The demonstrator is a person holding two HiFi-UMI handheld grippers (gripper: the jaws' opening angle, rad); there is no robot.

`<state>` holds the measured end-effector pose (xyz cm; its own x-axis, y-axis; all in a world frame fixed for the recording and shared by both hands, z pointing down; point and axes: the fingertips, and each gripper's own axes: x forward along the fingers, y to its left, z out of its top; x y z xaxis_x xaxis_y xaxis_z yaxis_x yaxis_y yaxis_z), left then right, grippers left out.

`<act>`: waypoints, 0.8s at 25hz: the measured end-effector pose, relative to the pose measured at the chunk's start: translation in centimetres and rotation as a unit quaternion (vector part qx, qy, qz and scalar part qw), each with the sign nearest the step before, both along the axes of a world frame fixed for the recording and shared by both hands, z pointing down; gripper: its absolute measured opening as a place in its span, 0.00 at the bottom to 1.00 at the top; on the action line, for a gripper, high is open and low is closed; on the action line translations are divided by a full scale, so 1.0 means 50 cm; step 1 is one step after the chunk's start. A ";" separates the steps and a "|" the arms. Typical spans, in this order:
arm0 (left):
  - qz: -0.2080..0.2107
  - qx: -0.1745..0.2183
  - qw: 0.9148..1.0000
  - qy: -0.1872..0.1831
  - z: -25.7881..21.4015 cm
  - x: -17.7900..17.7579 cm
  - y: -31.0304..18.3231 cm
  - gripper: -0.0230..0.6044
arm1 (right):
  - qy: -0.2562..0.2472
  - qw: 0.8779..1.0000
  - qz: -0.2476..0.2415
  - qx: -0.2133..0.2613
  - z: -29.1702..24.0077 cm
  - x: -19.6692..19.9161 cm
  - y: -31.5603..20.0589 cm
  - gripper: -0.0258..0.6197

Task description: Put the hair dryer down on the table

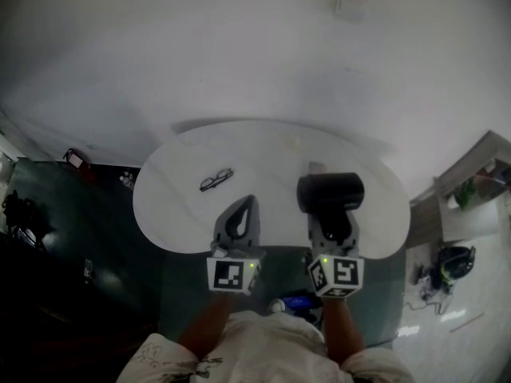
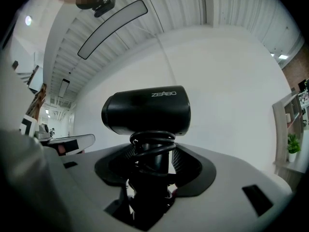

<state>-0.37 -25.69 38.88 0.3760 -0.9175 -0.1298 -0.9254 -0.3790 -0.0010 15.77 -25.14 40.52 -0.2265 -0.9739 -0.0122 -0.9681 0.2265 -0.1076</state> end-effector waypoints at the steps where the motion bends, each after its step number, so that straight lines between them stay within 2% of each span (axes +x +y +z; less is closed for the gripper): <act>1: -0.001 0.000 1.000 0.000 0.001 -0.010 -0.020 0.03 | 0.001 1.000 0.000 0.000 0.000 -0.010 -0.020 0.41; 7: 0.003 -0.015 1.000 0.003 0.023 -0.073 -0.142 0.03 | 0.010 1.000 0.000 0.000 0.001 -0.072 -0.138 0.41; 13: 0.005 -0.021 1.000 0.012 0.029 -0.135 -0.235 0.03 | 0.014 1.000 0.019 -0.020 0.011 -0.112 -0.225 0.41; 20: 0.017 -0.022 1.000 0.010 0.029 -0.152 -0.315 0.03 | 0.018 0.999 0.025 -0.028 0.012 -0.135 -0.295 0.41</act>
